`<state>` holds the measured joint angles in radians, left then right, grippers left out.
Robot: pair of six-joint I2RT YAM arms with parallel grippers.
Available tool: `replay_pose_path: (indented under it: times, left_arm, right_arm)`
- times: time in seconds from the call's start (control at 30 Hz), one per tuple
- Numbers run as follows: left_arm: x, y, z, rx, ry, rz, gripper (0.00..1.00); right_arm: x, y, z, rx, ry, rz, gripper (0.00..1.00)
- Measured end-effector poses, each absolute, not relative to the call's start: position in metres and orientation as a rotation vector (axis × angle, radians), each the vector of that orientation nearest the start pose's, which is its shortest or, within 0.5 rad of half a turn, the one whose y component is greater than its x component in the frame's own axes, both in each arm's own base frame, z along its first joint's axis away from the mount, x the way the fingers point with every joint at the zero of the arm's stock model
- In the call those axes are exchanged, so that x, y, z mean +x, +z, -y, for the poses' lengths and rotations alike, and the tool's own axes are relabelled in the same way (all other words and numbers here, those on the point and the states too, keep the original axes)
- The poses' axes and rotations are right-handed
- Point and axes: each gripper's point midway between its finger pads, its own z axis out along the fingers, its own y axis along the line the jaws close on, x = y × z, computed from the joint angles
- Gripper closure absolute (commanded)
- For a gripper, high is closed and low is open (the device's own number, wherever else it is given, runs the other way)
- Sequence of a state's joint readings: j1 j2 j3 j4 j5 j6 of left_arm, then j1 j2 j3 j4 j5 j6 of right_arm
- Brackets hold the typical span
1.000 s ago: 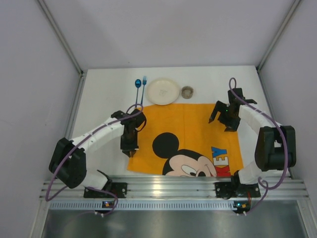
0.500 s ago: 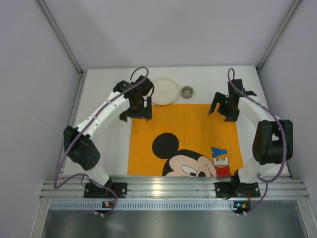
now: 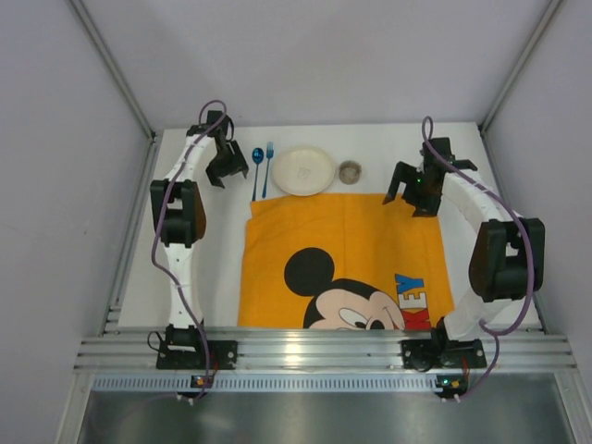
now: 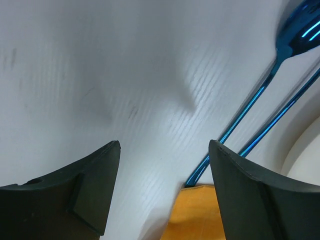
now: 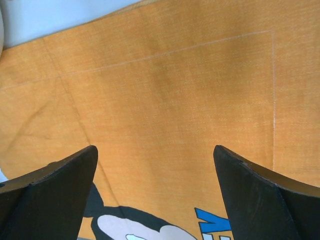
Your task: Set the dinner table for one person
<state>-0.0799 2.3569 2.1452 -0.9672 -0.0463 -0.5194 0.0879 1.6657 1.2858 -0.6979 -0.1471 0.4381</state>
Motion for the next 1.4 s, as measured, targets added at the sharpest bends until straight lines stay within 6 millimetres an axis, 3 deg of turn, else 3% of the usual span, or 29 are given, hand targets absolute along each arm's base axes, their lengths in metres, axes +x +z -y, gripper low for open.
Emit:
replay_pose_path:
  times: [0.13, 0.3, 0.33, 0.47, 0.63, 0.77, 0.9, 1.0, 1.2, 1.4]
  left_arm:
    - [0.534, 0.055, 0.074, -0.529, -0.176, -2.661, 0.23]
    - [0.561, 0.077, 0.105, -0.382, -0.274, -2.56, 0.26]
    - [0.565, 0.081, 0.108, -0.361, -0.285, -2.544, 0.3]
    - [0.578, 0.073, 0.107, -0.341, -0.271, -2.525, 0.35]
    - [0.582, 0.036, 0.094, -0.366, -0.152, -2.565, 0.39]
    - [0.596, 0.043, 0.1, -0.352, -0.131, -2.518, 0.39]
    - [0.595, 0.034, 0.111, -0.298, -0.051, -2.521, 0.55]
    - [0.593, 0.032, 0.113, -0.27, 0.027, -2.516, 0.61]
    - [0.587, 0.029, 0.107, -0.242, 0.154, -2.509, 1.0]
    - [0.582, 0.029, 0.097, -0.224, 0.216, -2.511, 1.0]
  right_arm:
    - [0.368, 0.096, -0.081, 0.419, 0.399, -2.695, 0.0]
    - [0.363, 0.094, -0.079, 0.429, 0.381, -2.715, 0.0]
    - [0.363, 0.094, -0.078, 0.432, 0.369, -2.716, 0.0]
    - [0.355, 0.091, -0.07, 0.469, 0.305, -2.747, 0.0]
    - [0.353, 0.105, -0.062, 0.52, 0.236, -2.753, 0.0]
    - [0.354, 0.126, -0.059, 0.529, 0.216, -2.721, 0.0]
    - [0.348, 0.146, -0.056, 0.518, 0.213, -2.676, 0.0]
    - [0.342, 0.155, -0.055, 0.507, 0.22, -2.652, 0.0]
    - [0.3, 0.147, -0.058, 0.507, 0.272, -2.651, 0.0]
    - [0.269, 0.134, -0.063, 0.495, 0.328, -2.667, 0.0]
